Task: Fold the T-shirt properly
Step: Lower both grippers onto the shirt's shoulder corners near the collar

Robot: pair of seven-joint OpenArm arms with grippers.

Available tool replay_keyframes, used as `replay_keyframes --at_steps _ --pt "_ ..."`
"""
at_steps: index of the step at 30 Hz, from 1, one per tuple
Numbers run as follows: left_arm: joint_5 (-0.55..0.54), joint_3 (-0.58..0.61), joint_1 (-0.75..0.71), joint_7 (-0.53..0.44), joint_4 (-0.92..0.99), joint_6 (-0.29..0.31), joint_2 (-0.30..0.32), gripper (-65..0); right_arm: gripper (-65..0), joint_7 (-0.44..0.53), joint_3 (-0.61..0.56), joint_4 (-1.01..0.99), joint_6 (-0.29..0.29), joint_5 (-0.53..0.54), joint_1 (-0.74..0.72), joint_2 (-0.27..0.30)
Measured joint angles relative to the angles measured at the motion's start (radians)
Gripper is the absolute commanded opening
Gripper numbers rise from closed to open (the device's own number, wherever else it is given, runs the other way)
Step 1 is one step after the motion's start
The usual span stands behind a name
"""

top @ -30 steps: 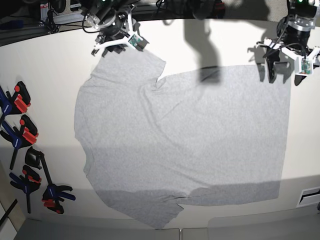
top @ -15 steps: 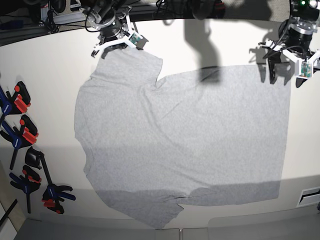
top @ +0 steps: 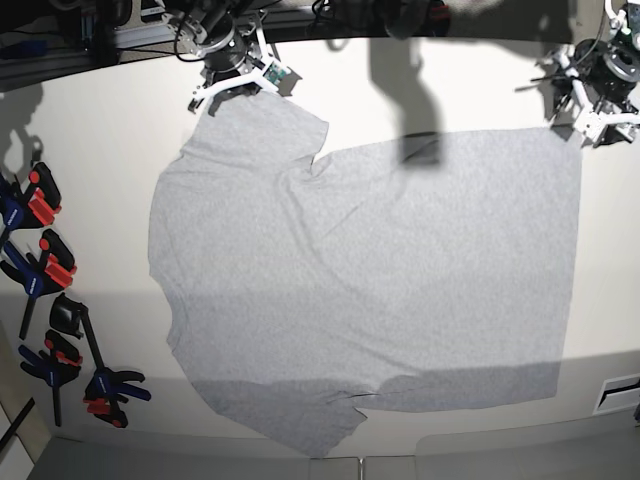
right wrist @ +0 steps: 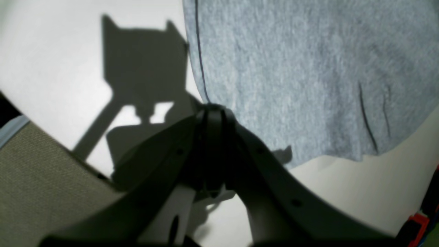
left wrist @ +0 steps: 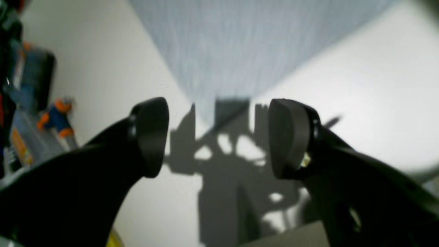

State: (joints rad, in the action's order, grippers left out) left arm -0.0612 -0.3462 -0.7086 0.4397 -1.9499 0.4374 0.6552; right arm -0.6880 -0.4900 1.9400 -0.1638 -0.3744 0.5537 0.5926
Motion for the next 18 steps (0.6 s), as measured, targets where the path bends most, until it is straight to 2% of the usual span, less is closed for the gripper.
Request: replay_keyframes --at_steps 2,4,6,9,13,18 --pt "0.063 0.055 0.005 -0.069 0.027 -0.007 0.038 -24.0 -65.0 0.000 0.000 0.000 0.000 0.000 0.000 0.000" --pt "0.109 0.134 0.036 -0.075 0.050 -0.098 0.048 -24.0 -65.0 0.000 0.000 0.000 0.000 0.000 0.000 0.000" --pt "0.179 0.230 0.091 -0.017 0.074 -0.169 0.043 -24.0 -65.0 -0.001 0.000 0.000 0.000 0.001 0.001 -0.001" --pt "0.289 0.364 0.177 0.061 0.142 -0.188 0.043 -24.0 -65.0 -0.001 0.000 0.000 0.000 0.000 0.001 -0.002" --pt "0.344 0.457 0.270 0.134 0.233 -0.213 0.044 -24.0 -65.0 -0.002 0.000 0.001 0.000 0.003 0.000 -0.003" --pt "0.362 0.509 0.333 0.054 0.347 -0.255 0.052 -25.7 -65.0 -0.003 0.000 0.001 0.000 0.003 0.000 -0.003"
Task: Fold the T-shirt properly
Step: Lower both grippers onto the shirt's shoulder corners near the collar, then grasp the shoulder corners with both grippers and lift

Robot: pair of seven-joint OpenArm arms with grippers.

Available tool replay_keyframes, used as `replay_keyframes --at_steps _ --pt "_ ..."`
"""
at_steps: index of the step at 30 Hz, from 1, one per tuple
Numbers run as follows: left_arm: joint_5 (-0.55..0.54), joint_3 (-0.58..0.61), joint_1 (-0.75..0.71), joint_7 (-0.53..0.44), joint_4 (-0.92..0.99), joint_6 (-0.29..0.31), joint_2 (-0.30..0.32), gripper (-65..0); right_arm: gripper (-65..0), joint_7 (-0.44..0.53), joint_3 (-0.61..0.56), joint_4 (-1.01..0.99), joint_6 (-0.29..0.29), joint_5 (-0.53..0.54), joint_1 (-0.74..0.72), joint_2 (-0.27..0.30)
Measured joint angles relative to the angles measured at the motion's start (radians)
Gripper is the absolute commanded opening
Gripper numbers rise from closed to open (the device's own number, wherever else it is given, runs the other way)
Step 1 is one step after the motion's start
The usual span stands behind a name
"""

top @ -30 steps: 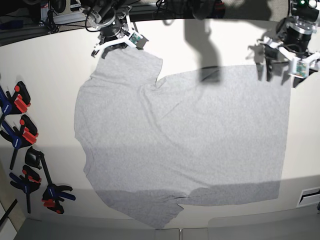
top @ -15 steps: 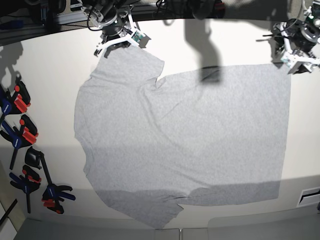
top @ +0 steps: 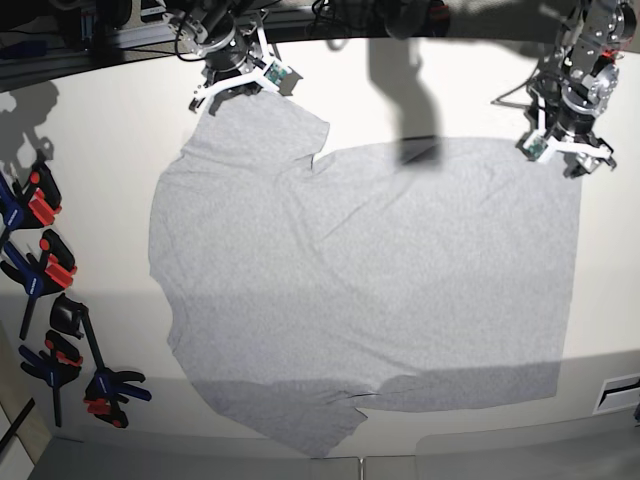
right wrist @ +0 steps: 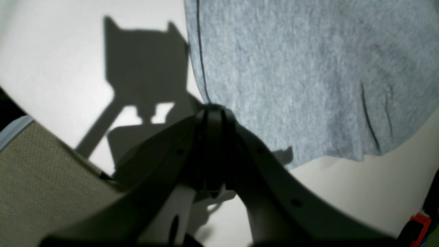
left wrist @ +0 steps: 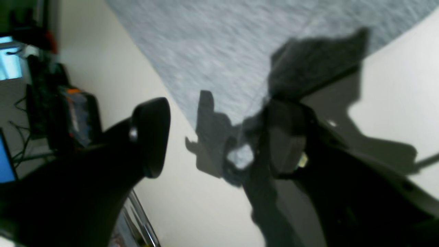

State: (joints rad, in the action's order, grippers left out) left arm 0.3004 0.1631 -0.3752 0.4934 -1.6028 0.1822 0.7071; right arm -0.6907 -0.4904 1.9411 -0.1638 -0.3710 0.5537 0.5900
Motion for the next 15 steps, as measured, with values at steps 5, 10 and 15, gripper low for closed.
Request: replay_keyframes --at_steps 5,10,15 --pt "-0.004 0.018 0.010 -0.013 0.039 0.002 -0.002 -58.3 -65.0 -0.006 0.000 0.000 0.000 0.000 0.000 0.000" --pt "-0.008 0.020 0.003 0.051 0.033 0.005 -0.003 -65.0 -65.0 -0.035 0.000 0.003 0.008 0.000 0.000 -0.003" --pt "-0.043 0.020 -0.017 0.169 -0.046 0.019 0.000 -65.0 -65.0 -0.118 -0.003 0.021 0.058 -0.082 0.013 -0.002"
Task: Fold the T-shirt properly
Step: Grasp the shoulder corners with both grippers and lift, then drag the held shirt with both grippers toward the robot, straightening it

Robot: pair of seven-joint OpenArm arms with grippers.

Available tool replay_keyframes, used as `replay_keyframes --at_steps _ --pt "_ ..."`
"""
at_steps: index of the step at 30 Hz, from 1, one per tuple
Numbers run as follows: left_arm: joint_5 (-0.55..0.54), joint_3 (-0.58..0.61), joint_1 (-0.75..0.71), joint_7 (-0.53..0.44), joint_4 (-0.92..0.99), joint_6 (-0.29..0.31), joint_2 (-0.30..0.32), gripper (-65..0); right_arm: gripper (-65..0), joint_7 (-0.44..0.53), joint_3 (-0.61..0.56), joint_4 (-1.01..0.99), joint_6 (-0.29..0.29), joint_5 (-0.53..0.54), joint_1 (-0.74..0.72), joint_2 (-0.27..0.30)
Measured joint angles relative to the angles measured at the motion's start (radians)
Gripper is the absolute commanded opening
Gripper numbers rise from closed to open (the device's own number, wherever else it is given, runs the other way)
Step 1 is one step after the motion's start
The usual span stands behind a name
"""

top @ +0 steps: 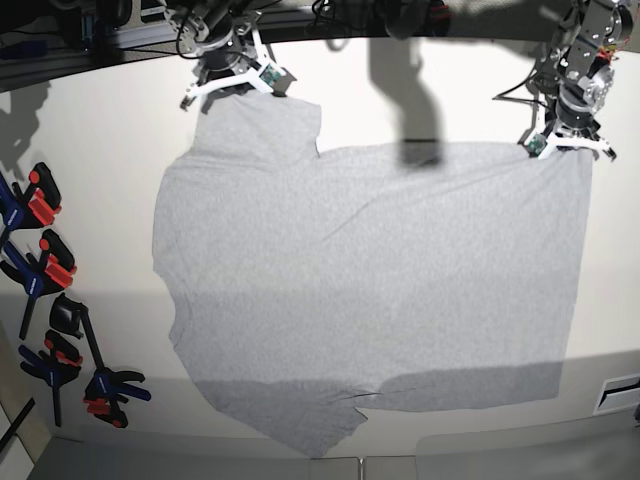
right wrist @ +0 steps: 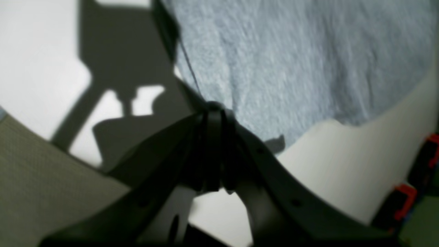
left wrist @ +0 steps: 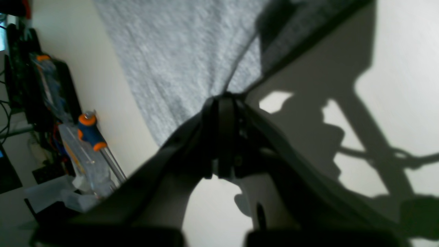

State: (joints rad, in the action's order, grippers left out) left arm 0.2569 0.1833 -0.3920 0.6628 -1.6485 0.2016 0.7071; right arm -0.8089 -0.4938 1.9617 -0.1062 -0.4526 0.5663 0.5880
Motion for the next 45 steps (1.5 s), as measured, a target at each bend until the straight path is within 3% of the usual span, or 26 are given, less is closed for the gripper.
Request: replay_keyframes --at_steps 5,8,15,17,21,24,26,30,38,43,45 --pt "-0.016 0.006 -0.101 0.019 -0.149 0.007 0.010 -65.0 -65.0 -0.080 -0.001 0.126 0.003 -0.047 0.051 0.002" --pt "-0.010 0.007 -0.160 0.023 -0.211 -0.041 0.034 -65.0 -65.0 -0.107 -0.001 0.211 0.010 -0.056 0.101 0.023" --pt "0.173 0.008 -0.234 0.040 -0.267 -0.204 0.056 -65.0 -65.0 -0.119 -0.001 0.357 0.088 -0.136 0.161 0.074" --pt "0.190 0.006 -0.233 -0.007 -0.267 -0.256 0.056 -65.0 -65.0 -0.101 -0.001 0.350 0.090 -0.114 0.121 0.074" --pt "0.165 0.007 -0.232 -0.168 -0.267 -0.267 0.057 -65.0 -65.0 -0.031 -0.001 0.280 0.096 0.022 0.014 0.071" --pt "0.167 0.007 -0.229 -0.222 -0.267 -0.266 0.056 -65.0 -65.0 0.002 -0.002 0.206 0.098 0.066 -0.068 0.071" --pt "0.122 0.008 -0.206 -0.222 -0.267 -0.265 0.055 -65.0 -65.0 0.014 -0.003 0.159 0.130 0.094 -0.130 0.068" --pt "-0.026 0.008 -0.118 -0.237 -0.257 -0.269 0.055 -65.0 -65.0 0.027 -0.002 0.060 0.140 0.160 -0.286 0.037" --pt "-0.134 0.008 0.069 -0.237 -0.069 -0.270 0.052 -65.0 -65.0 0.024 -0.002 -0.115 0.139 0.194 -0.510 -0.048" --pt "-0.241 0.008 0.154 -0.452 0.060 -0.269 0.052 -65.0 -65.0 0.079 -0.005 -0.266 0.111 0.243 -0.662 -0.092" --pt "-0.283 0.008 0.190 -0.456 0.092 -0.269 0.043 -65.0 -65.0 0.072 -0.003 -0.337 0.092 0.300 -0.732 -0.113"
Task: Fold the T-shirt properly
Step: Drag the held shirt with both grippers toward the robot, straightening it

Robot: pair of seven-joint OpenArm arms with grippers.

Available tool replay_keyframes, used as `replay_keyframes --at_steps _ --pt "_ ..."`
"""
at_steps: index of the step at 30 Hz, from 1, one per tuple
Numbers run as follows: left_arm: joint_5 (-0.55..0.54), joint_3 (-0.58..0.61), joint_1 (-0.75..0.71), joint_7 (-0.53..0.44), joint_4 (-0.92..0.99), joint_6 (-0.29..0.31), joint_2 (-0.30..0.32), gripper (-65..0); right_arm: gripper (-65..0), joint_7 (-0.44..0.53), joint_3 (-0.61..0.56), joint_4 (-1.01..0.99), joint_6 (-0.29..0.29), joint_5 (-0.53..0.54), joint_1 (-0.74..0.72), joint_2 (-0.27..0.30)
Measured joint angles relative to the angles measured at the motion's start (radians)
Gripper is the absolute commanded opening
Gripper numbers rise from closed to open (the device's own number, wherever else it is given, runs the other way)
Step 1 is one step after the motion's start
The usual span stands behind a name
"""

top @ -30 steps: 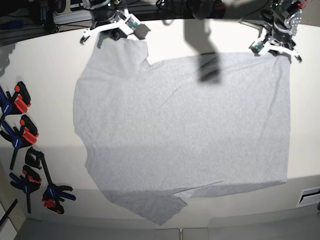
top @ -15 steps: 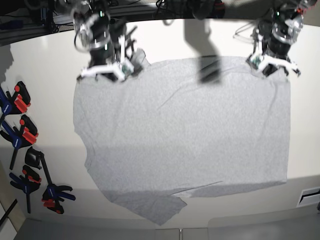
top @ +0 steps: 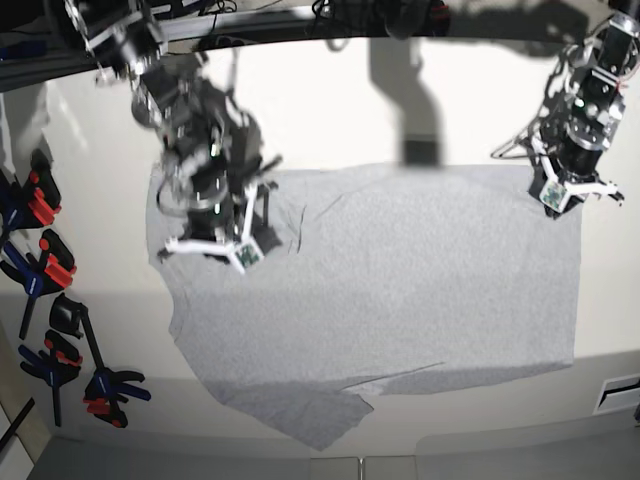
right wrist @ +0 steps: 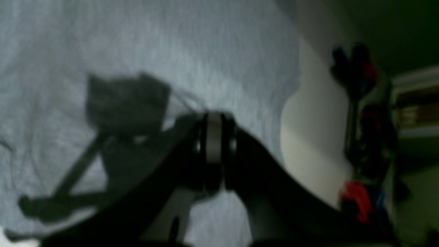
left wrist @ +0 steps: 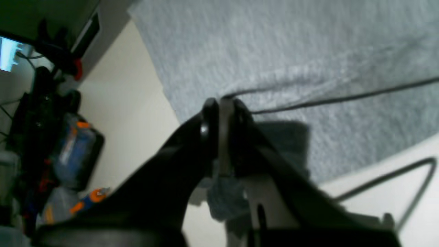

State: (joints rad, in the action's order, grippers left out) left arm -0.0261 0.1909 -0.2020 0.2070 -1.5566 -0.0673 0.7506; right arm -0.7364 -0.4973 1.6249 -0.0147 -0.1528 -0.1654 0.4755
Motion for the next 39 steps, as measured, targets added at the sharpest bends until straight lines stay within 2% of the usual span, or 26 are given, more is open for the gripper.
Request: replay_keyframes --at_steps 2,5,10,19,24,30,35,39 --pt "-0.016 0.000 0.036 0.006 0.027 0.000 -0.011 -65.0 -65.0 -0.002 0.001 -0.056 -0.014 0.065 -0.059 -0.022" --pt "-0.015 0.000 0.079 0.004 0.052 0.002 -0.028 -65.0 -65.0 -0.002 0.000 -0.103 -0.024 0.101 -0.124 -0.053" --pt "-0.032 0.000 0.133 -0.003 0.102 0.003 -0.055 -65.0 -65.0 0.012 0.000 -0.184 -0.026 0.100 -0.231 -0.100" --pt "-0.035 0.000 0.222 -0.059 0.287 0.007 -0.113 -65.0 -65.0 0.097 0.000 -0.546 -0.027 0.099 -0.401 -0.199" --pt "-0.030 0.000 0.235 -0.067 0.362 0.019 -0.150 -65.0 -65.0 0.141 0.001 -0.654 -0.026 0.097 -0.466 -0.241" --pt "-0.030 0.000 0.235 -0.074 0.386 0.019 -0.160 -65.0 -65.0 0.145 0.001 -0.714 0.000 0.094 -0.489 -0.251" --pt "-0.025 0.000 0.239 -0.133 0.386 0.018 -0.160 -65.0 -65.0 0.146 0.001 -0.715 0.000 0.094 -0.488 -0.251" --pt "0.064 0.000 0.238 -0.129 0.386 0.019 -0.160 -65.0 -65.0 0.214 0.001 -0.715 -0.004 0.093 -0.488 -0.251"
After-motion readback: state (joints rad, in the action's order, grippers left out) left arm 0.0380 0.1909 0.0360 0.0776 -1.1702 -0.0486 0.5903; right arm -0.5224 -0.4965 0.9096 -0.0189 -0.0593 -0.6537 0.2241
